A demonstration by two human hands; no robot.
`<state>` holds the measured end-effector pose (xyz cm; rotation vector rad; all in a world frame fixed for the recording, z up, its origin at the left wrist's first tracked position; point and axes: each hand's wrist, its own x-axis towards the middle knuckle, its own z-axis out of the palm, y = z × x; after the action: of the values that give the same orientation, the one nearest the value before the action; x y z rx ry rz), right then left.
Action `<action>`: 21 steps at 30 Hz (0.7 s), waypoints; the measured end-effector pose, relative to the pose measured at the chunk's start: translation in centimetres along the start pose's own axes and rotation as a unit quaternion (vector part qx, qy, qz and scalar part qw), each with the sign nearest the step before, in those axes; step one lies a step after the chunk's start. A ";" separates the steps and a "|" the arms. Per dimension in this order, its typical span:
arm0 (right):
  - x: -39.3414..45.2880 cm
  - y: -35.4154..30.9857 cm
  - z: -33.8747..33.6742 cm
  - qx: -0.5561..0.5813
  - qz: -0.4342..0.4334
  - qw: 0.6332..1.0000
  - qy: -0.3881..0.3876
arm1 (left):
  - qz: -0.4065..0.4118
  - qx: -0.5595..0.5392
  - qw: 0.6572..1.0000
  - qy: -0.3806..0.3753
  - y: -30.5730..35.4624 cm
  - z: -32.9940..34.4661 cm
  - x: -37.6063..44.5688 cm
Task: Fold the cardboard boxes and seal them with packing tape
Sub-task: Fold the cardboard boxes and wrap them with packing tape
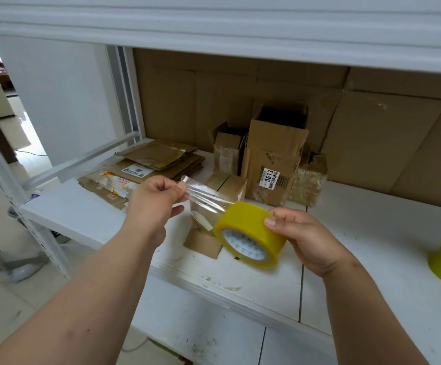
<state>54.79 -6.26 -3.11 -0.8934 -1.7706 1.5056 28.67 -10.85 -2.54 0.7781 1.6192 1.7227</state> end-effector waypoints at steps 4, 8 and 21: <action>0.2 -0.5 -1.8 -0.024 0.028 0.999 0.031 | -0.038 -0.039 0.998 0.033 0.5 -1.7 2.2; 1.0 -0.3 -2.5 -0.056 0.038 0.996 0.054 | -0.051 0.009 0.999 0.014 -0.2 -1.9 3.6; 3.3 0.3 -2.5 -0.119 0.120 0.980 0.104 | -0.108 0.042 0.993 0.015 -3.0 -0.6 6.1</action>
<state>54.99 -2.18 -2.93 -1.3762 -1.7593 1.3024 24.60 -6.28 -5.62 0.5925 1.7369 1.5294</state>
